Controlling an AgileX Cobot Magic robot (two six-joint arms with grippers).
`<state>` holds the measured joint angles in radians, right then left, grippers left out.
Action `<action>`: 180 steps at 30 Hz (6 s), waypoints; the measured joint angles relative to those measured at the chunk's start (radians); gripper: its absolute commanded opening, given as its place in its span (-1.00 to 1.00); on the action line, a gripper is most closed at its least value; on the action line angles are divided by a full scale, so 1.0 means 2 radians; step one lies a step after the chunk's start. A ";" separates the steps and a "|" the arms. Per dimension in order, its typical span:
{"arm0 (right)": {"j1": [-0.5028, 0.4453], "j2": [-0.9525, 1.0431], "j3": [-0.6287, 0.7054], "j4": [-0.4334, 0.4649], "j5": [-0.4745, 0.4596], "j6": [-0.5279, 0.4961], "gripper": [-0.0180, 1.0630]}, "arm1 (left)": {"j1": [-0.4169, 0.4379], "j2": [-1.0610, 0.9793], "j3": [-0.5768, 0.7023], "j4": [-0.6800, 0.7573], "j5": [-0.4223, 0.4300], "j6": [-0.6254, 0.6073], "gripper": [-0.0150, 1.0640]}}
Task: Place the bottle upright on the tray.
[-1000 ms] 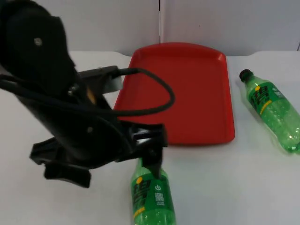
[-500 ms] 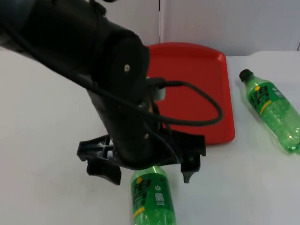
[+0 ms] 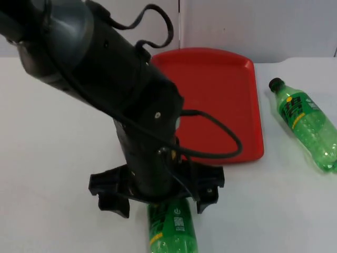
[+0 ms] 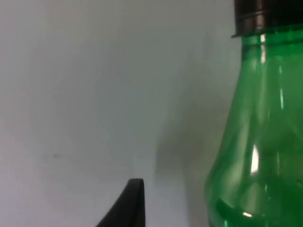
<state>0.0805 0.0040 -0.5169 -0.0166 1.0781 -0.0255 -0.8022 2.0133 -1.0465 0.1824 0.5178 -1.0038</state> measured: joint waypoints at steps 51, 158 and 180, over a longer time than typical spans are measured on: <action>0.000 0.000 0.000 0.000 0.000 0.000 0.98 | -0.010 0.016 -0.001 0.007 -0.020 -0.007 -0.97; 0.000 0.000 0.000 0.000 0.000 0.000 0.98 | 0.227 -0.021 -0.335 0.599 -0.619 -0.098 -0.97; 0.000 0.000 0.000 0.000 0.000 0.000 0.98 | 0.193 0.051 -0.198 0.088 -0.628 0.289 -0.97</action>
<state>0.0805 0.0040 -0.5169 -0.0166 1.0781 -0.0255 -0.4158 2.1147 -1.4418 0.3588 -0.7381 -0.4255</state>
